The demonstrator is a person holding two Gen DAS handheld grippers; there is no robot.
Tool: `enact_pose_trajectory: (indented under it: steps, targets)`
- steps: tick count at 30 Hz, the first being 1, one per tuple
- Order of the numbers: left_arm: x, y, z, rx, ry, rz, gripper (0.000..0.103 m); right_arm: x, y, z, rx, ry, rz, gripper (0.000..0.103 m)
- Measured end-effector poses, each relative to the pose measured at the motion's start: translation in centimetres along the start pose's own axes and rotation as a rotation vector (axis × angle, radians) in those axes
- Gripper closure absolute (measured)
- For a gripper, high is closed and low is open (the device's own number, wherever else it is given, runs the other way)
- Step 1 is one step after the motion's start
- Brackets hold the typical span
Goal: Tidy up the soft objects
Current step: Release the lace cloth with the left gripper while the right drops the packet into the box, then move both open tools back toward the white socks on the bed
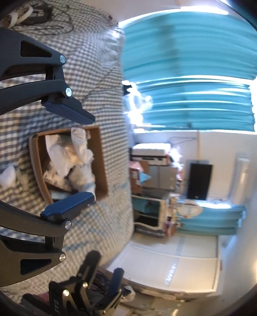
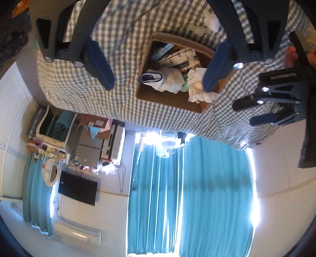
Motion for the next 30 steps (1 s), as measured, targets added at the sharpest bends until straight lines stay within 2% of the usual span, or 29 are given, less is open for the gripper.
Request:
enact_pose_trajectory:
  steps: [1, 4, 7, 13, 16, 20, 23, 26, 30]
  targets:
    - [1.3, -0.3, 0.2, 0.002, -0.001, 0.023, 0.031, 1.3, 0.1, -0.2, -0.008, -0.009, -0.003, 0.004]
    - [5.5, -0.8, 0.7, 0.015, -0.017, 0.098, 0.022, 4.3, 0.4, -1.1, -0.030, -0.062, -0.012, 0.000]
    - [8.9, -0.5, 1.2, 0.003, -0.025, 0.149, 0.021, 7.0, 1.1, -1.4, -0.015, -0.036, 0.015, 0.000]
    - [10.7, 1.2, 1.0, 0.011, -0.042, 0.158, 0.021, 8.7, 2.9, -2.1, -0.003, 0.014, 0.024, 0.000]
    - [10.0, 2.7, 0.9, 0.000, -0.061, 0.157, 0.021, 8.3, 4.1, -2.4, 0.021, 0.036, 0.022, 0.000]
    - [8.2, 5.3, 0.6, 0.003, -0.084, 0.113, 0.021, 6.0, 7.2, -2.9, 0.019, 0.029, -0.013, 0.000]
    - [5.1, 8.1, -0.2, 0.045, -0.075, 0.049, 0.021, 3.1, 10.3, -2.4, -0.022, 0.035, -0.039, 0.000]
    - [2.1, 10.6, -0.9, 0.045, -0.119, -0.017, 0.022, -0.1, 13.2, -1.9, -0.046, 0.074, -0.094, 0.000]
    - [-2.6, 14.1, -0.8, 0.036, -0.147, -0.109, 0.022, -4.1, 16.3, -1.7, -0.055, 0.099, -0.125, 0.000]
Point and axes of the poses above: each gripper's, at about its wrist camera, not at the fingertips, and x roughly against the way its jaws point, z to its right, y to its underside, the point moved 8 cm from there along -x, roughly the way its jaws point, and after that the axes turned 1 degree about y, right-handed, at the moved point
